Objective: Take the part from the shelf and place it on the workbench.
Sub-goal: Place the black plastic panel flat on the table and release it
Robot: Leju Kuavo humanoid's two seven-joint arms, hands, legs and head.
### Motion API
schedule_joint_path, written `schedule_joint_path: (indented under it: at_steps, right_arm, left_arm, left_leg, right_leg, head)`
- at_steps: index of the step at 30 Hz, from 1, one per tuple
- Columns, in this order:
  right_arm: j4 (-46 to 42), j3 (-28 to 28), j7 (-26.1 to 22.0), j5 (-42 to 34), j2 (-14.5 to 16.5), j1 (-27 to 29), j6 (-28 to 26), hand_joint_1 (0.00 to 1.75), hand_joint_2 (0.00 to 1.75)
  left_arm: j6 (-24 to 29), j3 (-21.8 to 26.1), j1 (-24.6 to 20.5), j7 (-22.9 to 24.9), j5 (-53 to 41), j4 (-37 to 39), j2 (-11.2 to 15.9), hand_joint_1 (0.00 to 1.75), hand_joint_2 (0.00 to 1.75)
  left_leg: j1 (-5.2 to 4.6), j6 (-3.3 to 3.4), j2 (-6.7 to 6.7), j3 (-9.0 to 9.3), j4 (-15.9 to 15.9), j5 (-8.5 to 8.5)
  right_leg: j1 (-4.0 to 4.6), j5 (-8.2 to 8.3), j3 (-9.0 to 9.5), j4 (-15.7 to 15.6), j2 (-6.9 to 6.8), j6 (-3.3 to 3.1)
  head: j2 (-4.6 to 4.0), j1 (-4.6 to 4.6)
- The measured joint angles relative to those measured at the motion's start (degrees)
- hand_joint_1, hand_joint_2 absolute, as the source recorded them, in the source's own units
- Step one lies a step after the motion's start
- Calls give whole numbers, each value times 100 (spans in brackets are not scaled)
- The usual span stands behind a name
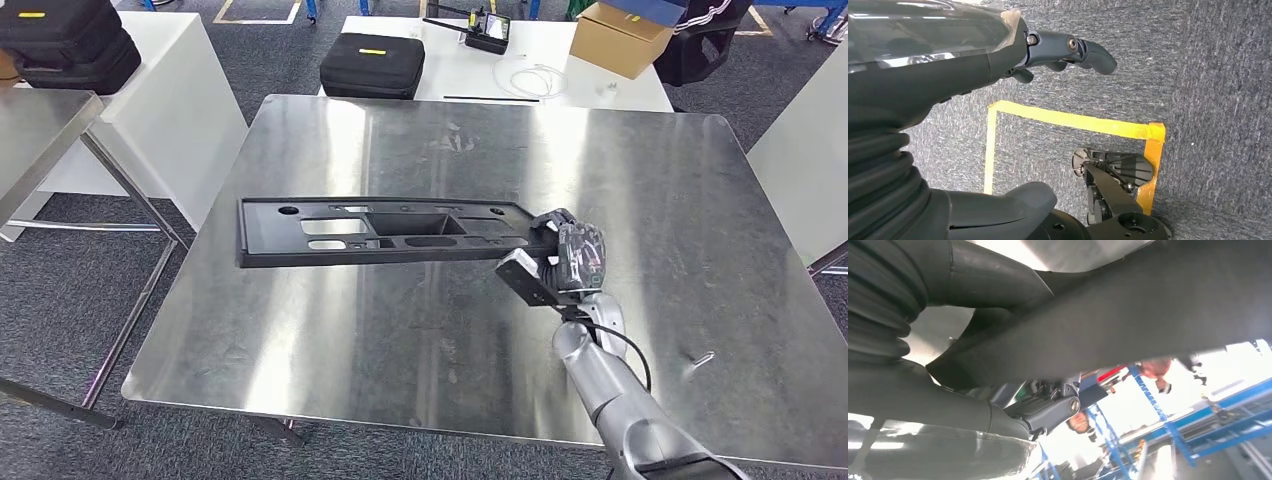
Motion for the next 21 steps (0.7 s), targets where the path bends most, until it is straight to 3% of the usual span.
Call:
schedule_joint_path:
  at_steps: [10,21]
  right_arm:
    - [1082,-329,329,170,-218,-981,0,175,175]
    - [1570,-498,703,356,-410,-1472,0,175,175]
  left_arm:
    - [6,-49,-18,0,-21,0,12,0,175]
    - [-20,-105,-22,-143,-113,0,27,0,175]
  left_leg:
    - [-18,7,6,5,3,-4]
    - [-18,7,8,5,3,-4]
  right_leg:
    - [-16,2,3,-5,1,5]
    - [-15,2,4,-5,1,5]
  head:
    - [0,0]
    - [0,0]
